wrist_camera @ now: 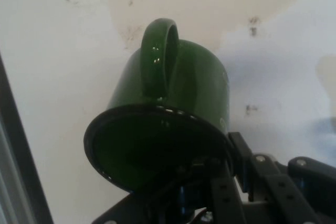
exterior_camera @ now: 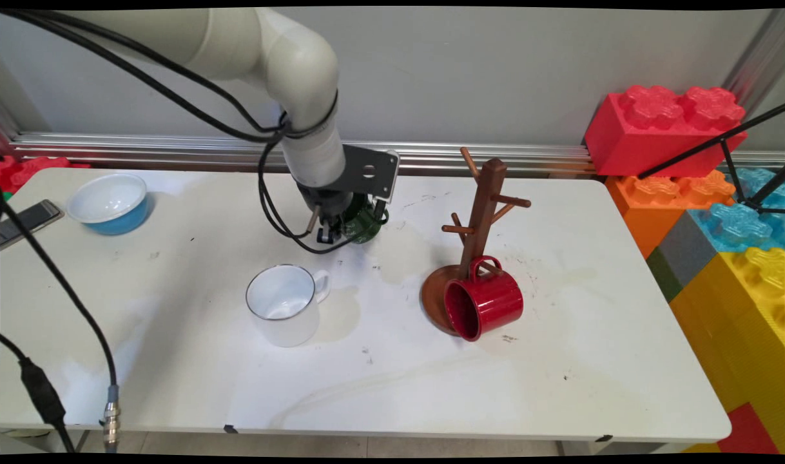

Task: Place the picked object on the table

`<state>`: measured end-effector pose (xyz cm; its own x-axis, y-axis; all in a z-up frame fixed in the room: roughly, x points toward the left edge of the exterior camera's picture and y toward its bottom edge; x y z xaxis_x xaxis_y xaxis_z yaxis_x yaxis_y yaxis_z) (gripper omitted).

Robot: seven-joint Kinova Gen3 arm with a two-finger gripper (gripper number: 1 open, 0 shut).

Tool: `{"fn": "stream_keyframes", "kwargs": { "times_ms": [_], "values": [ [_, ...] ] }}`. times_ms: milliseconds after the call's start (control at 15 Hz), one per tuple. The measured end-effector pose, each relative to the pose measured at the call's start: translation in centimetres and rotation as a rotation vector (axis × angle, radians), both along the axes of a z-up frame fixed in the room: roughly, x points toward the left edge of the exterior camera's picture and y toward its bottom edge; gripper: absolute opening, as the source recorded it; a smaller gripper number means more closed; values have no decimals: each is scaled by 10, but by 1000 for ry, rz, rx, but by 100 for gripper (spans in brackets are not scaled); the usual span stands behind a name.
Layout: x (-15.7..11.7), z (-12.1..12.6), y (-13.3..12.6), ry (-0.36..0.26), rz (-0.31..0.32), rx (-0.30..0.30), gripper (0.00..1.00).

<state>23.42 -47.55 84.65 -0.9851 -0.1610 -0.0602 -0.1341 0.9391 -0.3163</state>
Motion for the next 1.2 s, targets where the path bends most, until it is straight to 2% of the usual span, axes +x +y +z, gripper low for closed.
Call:
{"fn": "stream_keyframes", "kwargs": {
  "times_ms": [533,1000,1067,1200],
  "values": [
    [-13,-29,-2,-8,18,30,0],
    [-18,-38,-1,-14,26,38,0],
    [-19,-39,-1,-15,27,38,100],
    [-20,-41,-1,-17,28,39,100]
  ]
}}
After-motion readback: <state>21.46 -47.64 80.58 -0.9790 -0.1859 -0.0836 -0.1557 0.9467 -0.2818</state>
